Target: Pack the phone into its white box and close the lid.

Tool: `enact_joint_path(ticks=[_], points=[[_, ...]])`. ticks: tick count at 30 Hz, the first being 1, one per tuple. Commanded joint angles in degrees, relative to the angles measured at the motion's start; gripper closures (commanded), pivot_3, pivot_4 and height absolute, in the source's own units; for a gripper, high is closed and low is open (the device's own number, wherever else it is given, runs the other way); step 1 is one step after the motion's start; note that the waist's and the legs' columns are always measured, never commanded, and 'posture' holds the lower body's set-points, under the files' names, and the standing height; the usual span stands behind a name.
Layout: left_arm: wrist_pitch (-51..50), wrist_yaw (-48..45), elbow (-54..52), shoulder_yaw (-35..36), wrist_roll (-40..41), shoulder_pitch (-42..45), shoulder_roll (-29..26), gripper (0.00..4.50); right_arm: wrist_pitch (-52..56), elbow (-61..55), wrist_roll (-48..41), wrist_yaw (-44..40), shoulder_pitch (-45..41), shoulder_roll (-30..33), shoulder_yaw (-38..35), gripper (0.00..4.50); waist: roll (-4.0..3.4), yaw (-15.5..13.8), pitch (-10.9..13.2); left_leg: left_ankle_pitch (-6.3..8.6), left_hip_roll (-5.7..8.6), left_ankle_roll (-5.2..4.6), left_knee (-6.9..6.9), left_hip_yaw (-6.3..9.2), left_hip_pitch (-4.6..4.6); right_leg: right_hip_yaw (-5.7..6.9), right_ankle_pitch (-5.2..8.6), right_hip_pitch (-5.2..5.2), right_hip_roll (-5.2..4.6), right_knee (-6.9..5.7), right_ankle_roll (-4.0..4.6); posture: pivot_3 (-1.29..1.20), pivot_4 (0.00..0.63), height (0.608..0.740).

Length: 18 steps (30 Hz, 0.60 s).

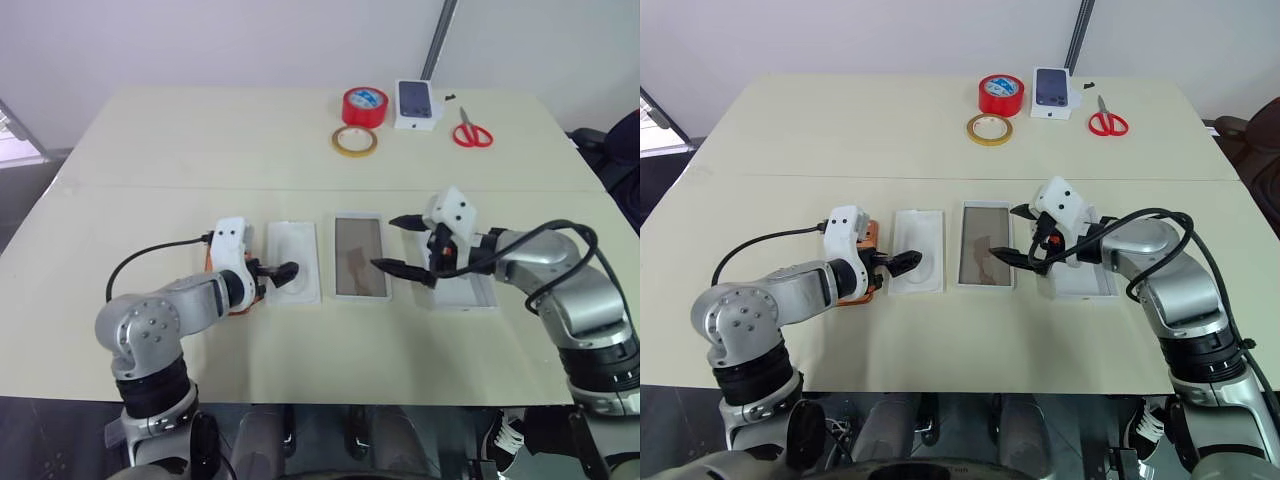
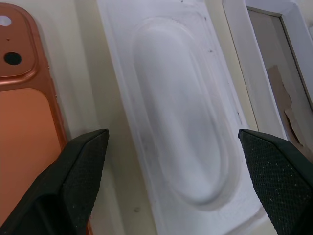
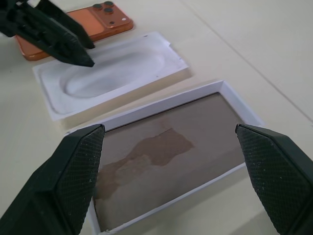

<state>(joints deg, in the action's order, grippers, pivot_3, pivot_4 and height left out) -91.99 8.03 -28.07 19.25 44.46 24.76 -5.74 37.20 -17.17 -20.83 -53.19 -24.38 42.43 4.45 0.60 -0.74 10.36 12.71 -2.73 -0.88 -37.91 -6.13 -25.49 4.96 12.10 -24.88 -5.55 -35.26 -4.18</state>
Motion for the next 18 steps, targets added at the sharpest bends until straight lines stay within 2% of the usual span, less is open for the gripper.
enact_joint_path(ticks=[1, 2, 4, 9, 13, 18], points=[[-0.51, 0.82, -0.22, 0.52, -0.21, 0.90, 0.64, 0.57, -0.18, -5.39, 0.03, -1.70, 0.79, 2.11, 1.45, 0.00, 0.00, -0.03, 0.00, 0.00, 0.00, 0.00, 0.00, 0.01, 0.00, 0.00, 0.00, 0.01, 0.00, 0.00, 0.00, 0.00, 0.150, 0.730], [-0.51, 0.92, -0.09, 0.59, -0.65, 0.99, 0.60, 0.87, 0.71, -6.50, 0.11, -2.00, 1.08, 2.81, 2.41, 0.00, 0.01, 0.00, 0.00, 0.00, -0.01, 0.00, 0.00, 0.02, 0.00, 0.00, 0.00, 0.01, 0.00, 0.00, 0.00, 0.00, 0.150, 0.730], [-0.51, 1.08, 0.69, 0.94, -1.09, 1.40, 0.79, 1.81, 2.22, -7.94, 0.12, -2.69, 1.31, 3.64, 4.27, 0.00, 0.01, 0.01, 0.00, 0.00, -0.01, 0.00, 0.00, 0.03, 0.00, 0.00, 0.00, 0.01, 0.00, 0.00, 0.01, 0.00, 0.150, 0.730], [-0.51, 1.20, 2.04, 2.03, -2.21, 1.83, 0.93, 4.43, 5.25, -9.74, 0.96, -2.08, 0.89, 4.15, 7.54, 0.00, 0.02, 0.01, 0.01, 0.00, -0.02, 0.00, 0.00, 0.05, 0.00, 0.01, 0.01, 0.01, 0.00, 0.00, 0.01, 0.00, 0.150, 0.730], [-0.51, 1.27, 2.61, 4.52, -2.77, 2.81, 2.06, 4.47, 5.87, -10.68, 2.41, -1.51, 0.67, 4.24, 9.85, 0.00, 0.03, 0.01, 0.01, 0.01, -0.03, 0.00, -0.01, 0.05, 0.00, 0.01, 0.01, 0.01, -0.01, 0.01, 0.02, 0.00, 0.150, 0.730], [-0.51, -0.18, 2.94, 13.17, -2.46, 7.41, 4.72, 4.47, 6.87, -9.68, 6.50, -0.19, -0.82, 3.16, 15.53, 0.00, 0.07, 0.01, 0.03, 0.01, -0.03, 0.00, -0.01, 0.08, -0.01, 0.03, 0.01, 0.01, -0.01, 0.01, 0.02, 0.00, 0.150, 0.730]])
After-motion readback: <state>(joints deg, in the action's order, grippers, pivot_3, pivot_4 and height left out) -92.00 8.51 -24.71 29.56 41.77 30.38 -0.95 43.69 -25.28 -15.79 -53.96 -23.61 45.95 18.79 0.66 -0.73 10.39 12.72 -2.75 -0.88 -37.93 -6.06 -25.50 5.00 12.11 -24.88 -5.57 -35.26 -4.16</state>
